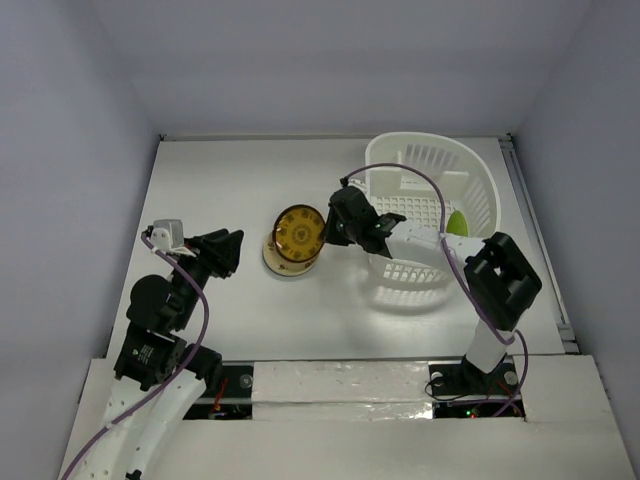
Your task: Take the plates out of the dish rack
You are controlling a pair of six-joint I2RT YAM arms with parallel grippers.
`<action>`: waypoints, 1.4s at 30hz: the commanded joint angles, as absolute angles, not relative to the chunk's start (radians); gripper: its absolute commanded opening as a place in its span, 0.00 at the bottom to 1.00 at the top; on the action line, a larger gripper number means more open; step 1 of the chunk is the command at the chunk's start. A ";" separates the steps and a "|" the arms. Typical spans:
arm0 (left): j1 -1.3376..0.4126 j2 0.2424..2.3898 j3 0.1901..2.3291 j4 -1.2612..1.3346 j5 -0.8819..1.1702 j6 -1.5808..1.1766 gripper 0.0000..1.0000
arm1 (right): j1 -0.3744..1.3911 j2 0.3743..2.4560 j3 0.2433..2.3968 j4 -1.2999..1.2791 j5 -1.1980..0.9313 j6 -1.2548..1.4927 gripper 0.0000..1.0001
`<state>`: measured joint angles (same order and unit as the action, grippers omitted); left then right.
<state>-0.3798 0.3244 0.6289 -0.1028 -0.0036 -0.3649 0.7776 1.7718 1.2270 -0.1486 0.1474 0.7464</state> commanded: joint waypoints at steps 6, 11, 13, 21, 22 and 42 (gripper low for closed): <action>-0.385 0.331 0.661 -0.060 0.028 -0.362 0.38 | 0.785 1.764 1.212 -0.048 0.032 0.741 0.01; -0.385 0.330 0.661 -0.061 0.026 -0.364 0.38 | 0.785 1.810 1.247 -0.081 0.008 0.733 0.06; -0.385 0.330 0.663 -0.061 0.026 -0.364 0.38 | 0.785 1.827 1.253 -0.092 -0.014 0.724 0.10; -0.385 0.328 0.661 -0.058 0.028 -0.364 0.38 | 0.795 1.819 1.265 -0.146 -0.006 0.684 0.43; -0.385 0.330 0.661 -0.058 0.028 -0.364 0.38 | 0.795 1.815 1.282 -0.159 0.024 0.670 0.47; -0.385 0.315 0.663 -0.057 0.032 -0.364 0.38 | 0.735 1.297 1.339 -0.573 0.627 0.522 0.00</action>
<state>-0.3798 0.3237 0.6289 -0.1024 0.0181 -0.3649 0.8200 1.3663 1.3140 -0.4168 0.3988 0.5583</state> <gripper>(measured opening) 0.375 0.010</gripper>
